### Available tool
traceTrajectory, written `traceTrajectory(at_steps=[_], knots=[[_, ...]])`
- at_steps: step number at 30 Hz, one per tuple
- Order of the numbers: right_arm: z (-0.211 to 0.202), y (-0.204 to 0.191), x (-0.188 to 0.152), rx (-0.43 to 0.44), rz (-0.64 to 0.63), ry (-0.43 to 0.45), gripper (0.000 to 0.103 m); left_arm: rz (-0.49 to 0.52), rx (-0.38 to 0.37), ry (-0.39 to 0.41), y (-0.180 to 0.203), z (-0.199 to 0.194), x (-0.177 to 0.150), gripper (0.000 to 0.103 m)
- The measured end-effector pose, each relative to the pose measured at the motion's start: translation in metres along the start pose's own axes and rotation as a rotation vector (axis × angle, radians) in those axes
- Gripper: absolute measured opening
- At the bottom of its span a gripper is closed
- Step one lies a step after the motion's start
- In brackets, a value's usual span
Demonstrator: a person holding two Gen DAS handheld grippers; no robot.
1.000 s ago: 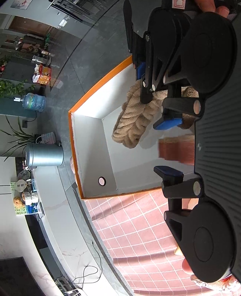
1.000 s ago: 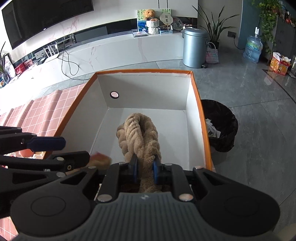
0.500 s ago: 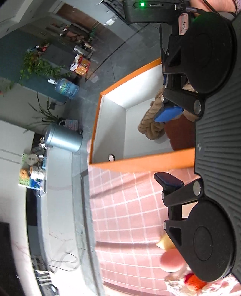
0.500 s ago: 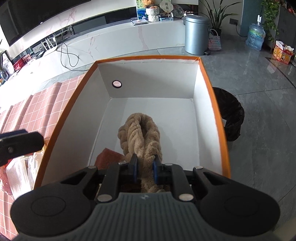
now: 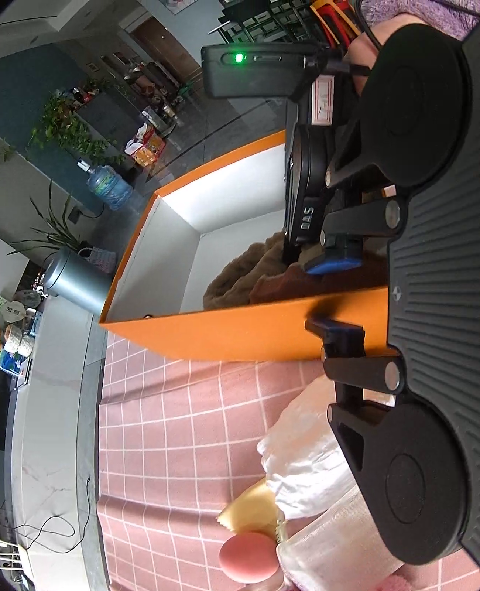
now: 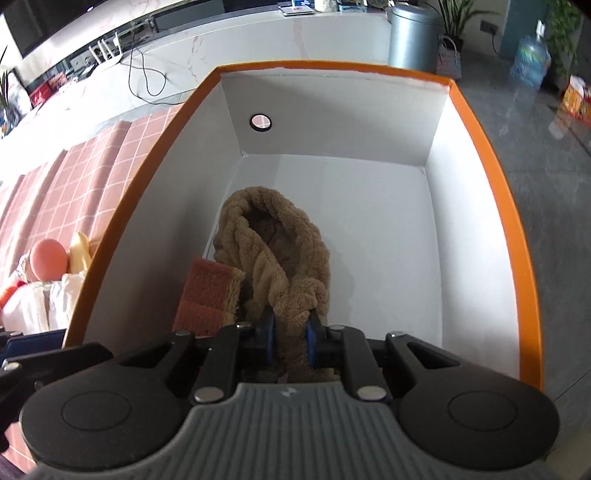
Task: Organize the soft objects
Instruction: 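Open both tools to drop the sponge and headband into the box, then move both open tools from the box back to the remaining items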
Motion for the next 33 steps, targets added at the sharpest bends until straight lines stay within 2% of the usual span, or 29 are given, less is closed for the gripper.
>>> traceTrajectory(at_steps=[3, 6, 9, 11, 14, 17, 23, 27, 30, 33], knots=[[-0.003, 0.0, 0.001, 0.01, 0.002, -0.003, 0.022, 0.0, 0.005, 0.001, 0.001, 0.001, -0.002, 0.03], [-0.013, 0.001, 0.003, -0.034, -0.018, 0.027, 0.034, -0.007, -0.017, -0.01, 0.005, 0.002, -0.008, 0.03], [-0.026, 0.004, 0.001, -0.086, -0.043, 0.064, 0.037, -0.012, -0.048, -0.019, 0.009, 0.005, -0.014, 0.029], [-0.036, 0.005, -0.002, -0.124, -0.06, 0.097, 0.04, -0.009, -0.038, -0.012, 0.009, 0.005, -0.016, 0.029], [-0.052, 0.002, -0.005, -0.178, -0.088, 0.149, 0.043, -0.016, -0.026, 0.014, 0.007, -0.003, -0.018, 0.029], [-0.071, -0.002, -0.009, -0.205, -0.104, 0.219, 0.052, -0.003, -0.004, 0.062, 0.006, -0.02, -0.023, 0.029], [-0.117, -0.023, -0.023, -0.216, -0.125, 0.391, 0.055, 0.02, 0.025, 0.158, 0.003, -0.057, -0.033, 0.029], [-0.148, -0.048, -0.04, -0.211, -0.15, 0.532, 0.063, 0.042, 0.043, 0.212, 0.002, -0.08, -0.043, 0.029], [-0.164, -0.069, -0.054, -0.19, -0.19, 0.617, 0.065, 0.049, 0.06, 0.249, -0.002, -0.095, -0.051, 0.029], [-0.171, -0.089, -0.069, -0.131, -0.219, 0.666, 0.068, 0.061, 0.085, 0.281, -0.009, -0.107, -0.061, 0.029]])
Point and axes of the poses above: each gripper's, at about its wrist camera, not at the fingertips, and z roughly the way its jaws point, y to its right, x to its top, the point moved 9 cm from there along z, roughly the way its jaws point, and after that the axes turned 9 degrees about -y, right-handed, at the moved point
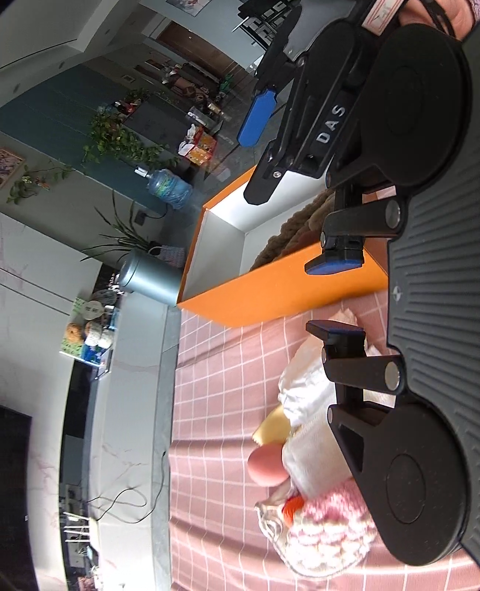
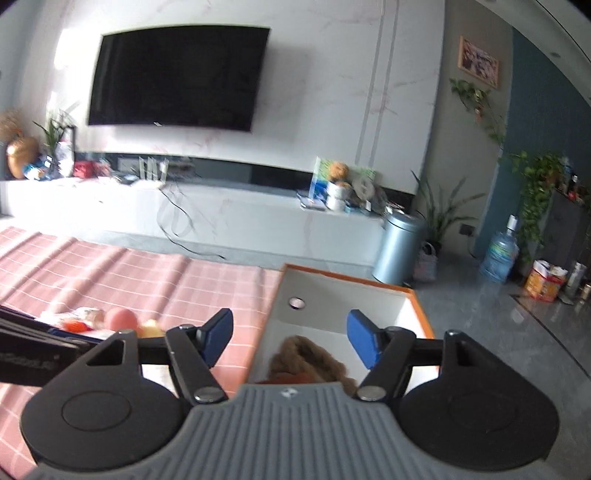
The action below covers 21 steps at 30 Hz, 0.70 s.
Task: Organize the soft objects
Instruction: 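Move both open tools from the box back to the remaining items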
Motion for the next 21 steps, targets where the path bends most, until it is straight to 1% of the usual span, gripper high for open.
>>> traceTrajectory(at_steps=[5, 9, 12, 16, 18, 19, 21], knots=[[-0.012, -0.034, -0.008, 0.061, -0.032, 0.022, 0.068, 0.011, 0.051, 0.055, -0.016, -0.019, -0.013, 0.029], [-0.017, -0.058, -0.019, 0.113, -0.046, 0.006, 0.068, -0.013, 0.081, 0.095, -0.032, -0.029, -0.023, 0.029], [-0.019, -0.074, -0.026, 0.15, -0.072, -0.008, 0.068, -0.03, 0.135, 0.121, -0.048, -0.035, -0.031, 0.029], [-0.02, -0.096, -0.036, 0.203, -0.096, -0.041, 0.068, -0.032, 0.176, 0.149, -0.064, -0.041, -0.041, 0.029], [-0.017, -0.105, -0.042, 0.22, -0.105, -0.063, 0.068, -0.044, 0.194, 0.152, -0.073, -0.043, -0.048, 0.029], [-0.016, -0.109, -0.045, 0.228, -0.106, -0.077, 0.068, -0.058, 0.196, 0.14, -0.077, -0.043, -0.051, 0.029], [-0.011, -0.114, -0.051, 0.241, -0.106, -0.11, 0.068, -0.09, 0.182, 0.115, -0.087, -0.042, -0.058, 0.029]])
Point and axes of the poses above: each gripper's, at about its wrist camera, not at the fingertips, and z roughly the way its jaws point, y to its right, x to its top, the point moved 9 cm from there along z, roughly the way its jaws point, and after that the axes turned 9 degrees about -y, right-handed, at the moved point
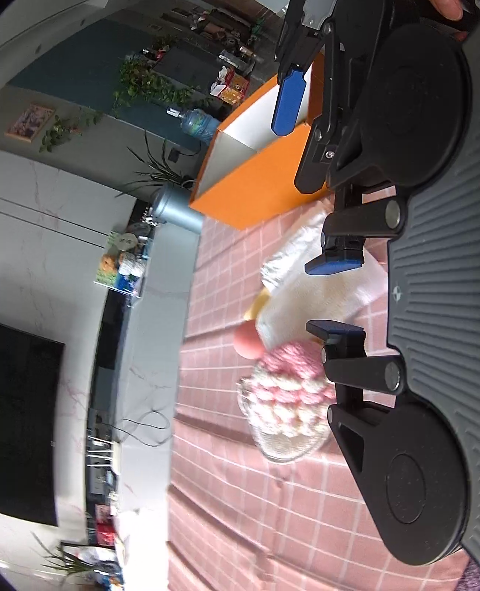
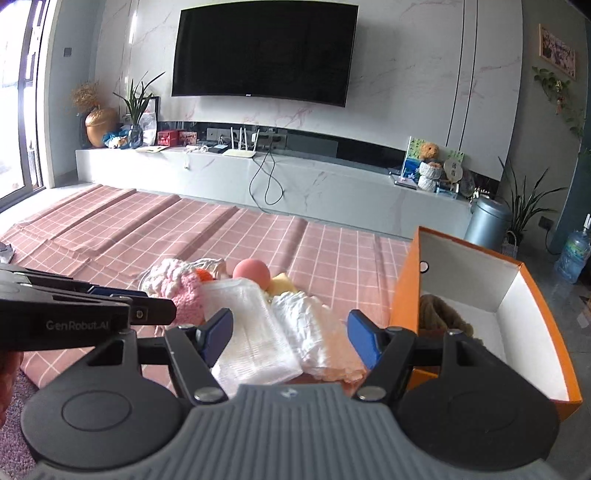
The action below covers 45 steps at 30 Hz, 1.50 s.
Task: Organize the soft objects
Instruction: 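Move both open tools from the box back to the remaining items, then grasp the white mesh bag with the left tool while the right tool grasps the white plastic bag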
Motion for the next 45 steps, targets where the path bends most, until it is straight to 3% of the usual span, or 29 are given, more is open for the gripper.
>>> traceTrajectory(at_steps=[5, 10, 11, 12, 14, 18, 21, 23, 26, 28, 31, 34, 36, 38, 42, 45], knots=[[0.015, -0.008, -0.007, 0.021, -0.009, -0.053, 0.067, -0.084, 0.0, -0.019, -0.023, 0.004, -0.01, 0.029], [0.032, -0.016, -0.011, 0.036, -0.037, -0.101, 0.065, -0.076, 0.042, 0.019, -0.032, 0.003, -0.004, 0.049], [0.036, -0.016, -0.01, 0.039, -0.042, -0.108, 0.065, -0.073, 0.055, 0.018, -0.033, 0.003, -0.002, 0.058], [0.04, -0.018, -0.009, 0.044, -0.051, -0.117, 0.065, -0.084, 0.058, 0.014, -0.035, 0.005, -0.002, 0.067], [0.049, -0.02, -0.007, 0.054, -0.07, -0.13, 0.065, -0.125, 0.036, 0.003, -0.04, 0.009, 0.001, 0.073], [0.069, -0.009, 0.003, 0.0, -0.078, -0.147, 0.064, -0.106, 0.05, -0.011, -0.038, 0.017, 0.005, 0.071], [0.082, 0.005, 0.011, -0.042, -0.089, -0.164, 0.054, -0.138, -0.026, -0.061, -0.028, 0.03, 0.004, 0.069], [0.087, 0.014, 0.016, -0.062, -0.113, -0.168, 0.053, -0.176, -0.066, -0.098, -0.024, 0.042, 0.004, 0.069], [0.093, 0.026, 0.019, -0.091, -0.143, -0.174, 0.051, -0.209, -0.075, -0.145, -0.02, 0.061, 0.001, 0.069], [0.099, 0.029, 0.016, -0.093, -0.163, -0.191, 0.043, -0.229, -0.075, -0.169, -0.019, 0.072, 0.001, 0.069], [0.106, 0.031, 0.012, -0.107, -0.182, -0.193, 0.042, -0.232, -0.051, -0.194, -0.016, 0.086, 0.0, 0.069], [0.111, 0.033, 0.008, -0.091, -0.156, -0.207, 0.042, -0.19, -0.007, -0.195, -0.01, 0.094, 0.001, 0.055], [0.113, 0.034, 0.007, -0.084, -0.146, -0.211, 0.042, -0.162, 0.027, -0.217, -0.007, 0.099, -0.002, 0.026], [0.114, 0.033, 0.006, -0.083, -0.155, -0.21, 0.042, -0.154, 0.035, -0.229, -0.007, 0.101, -0.005, 0.007], [0.118, 0.031, 0.007, -0.074, -0.15, -0.209, 0.043, -0.151, 0.033, -0.209, -0.011, 0.091, -0.005, 0.0], [0.125, 0.025, 0.006, -0.063, -0.149, -0.222, 0.045, -0.133, 0.091, -0.175, -0.022, 0.077, -0.002, 0.0]])
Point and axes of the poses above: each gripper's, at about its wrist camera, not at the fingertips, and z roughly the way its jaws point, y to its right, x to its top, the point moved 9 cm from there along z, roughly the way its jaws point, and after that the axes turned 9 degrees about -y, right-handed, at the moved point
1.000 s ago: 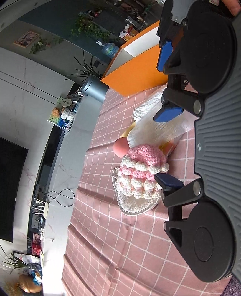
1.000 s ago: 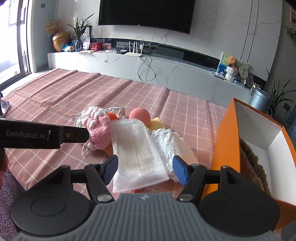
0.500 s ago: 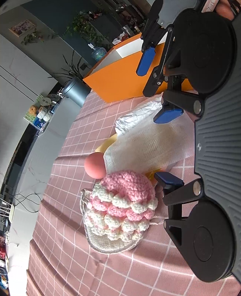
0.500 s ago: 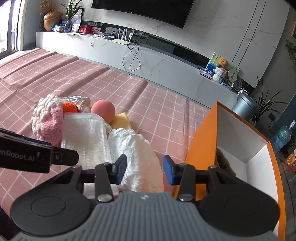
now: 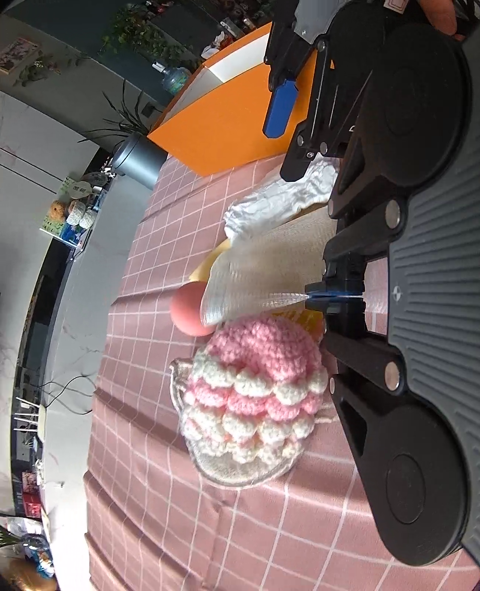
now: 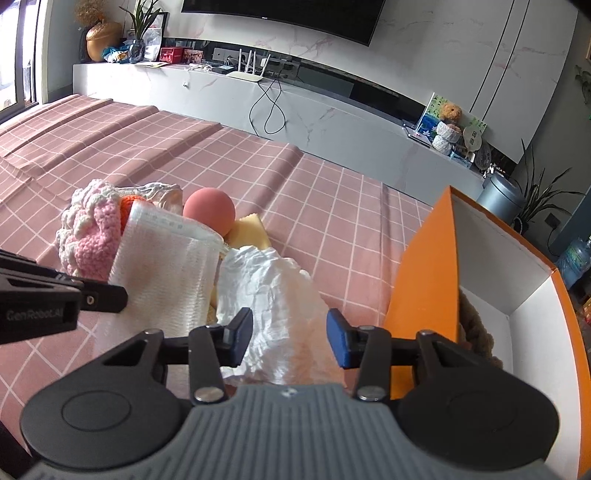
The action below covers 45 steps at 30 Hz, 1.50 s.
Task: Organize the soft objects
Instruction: 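Grasp the white mesh bag with the left tool while the right tool grasps the white plastic bag, then lift and carry the mesh bag and plastic bag over the orange box with both tools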
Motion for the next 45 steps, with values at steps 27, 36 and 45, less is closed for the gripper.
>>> traceTrajectory(at_steps=[27, 36, 45], knots=[[0.024, 0.014, -0.004, 0.168, 0.264, -0.081, 0.029, -0.039, -0.09, -0.023, 0.001, 0.0, -0.002, 0.001], [-0.041, 0.048, 0.005, 0.286, 0.397, 0.049, 0.029, -0.027, -0.113, 0.096, 0.012, -0.045, 0.014, 0.001], [-0.096, 0.068, -0.001, 0.282, 0.431, 0.148, 0.029, 0.023, -0.138, 0.18, 0.041, -0.08, 0.028, 0.001]])
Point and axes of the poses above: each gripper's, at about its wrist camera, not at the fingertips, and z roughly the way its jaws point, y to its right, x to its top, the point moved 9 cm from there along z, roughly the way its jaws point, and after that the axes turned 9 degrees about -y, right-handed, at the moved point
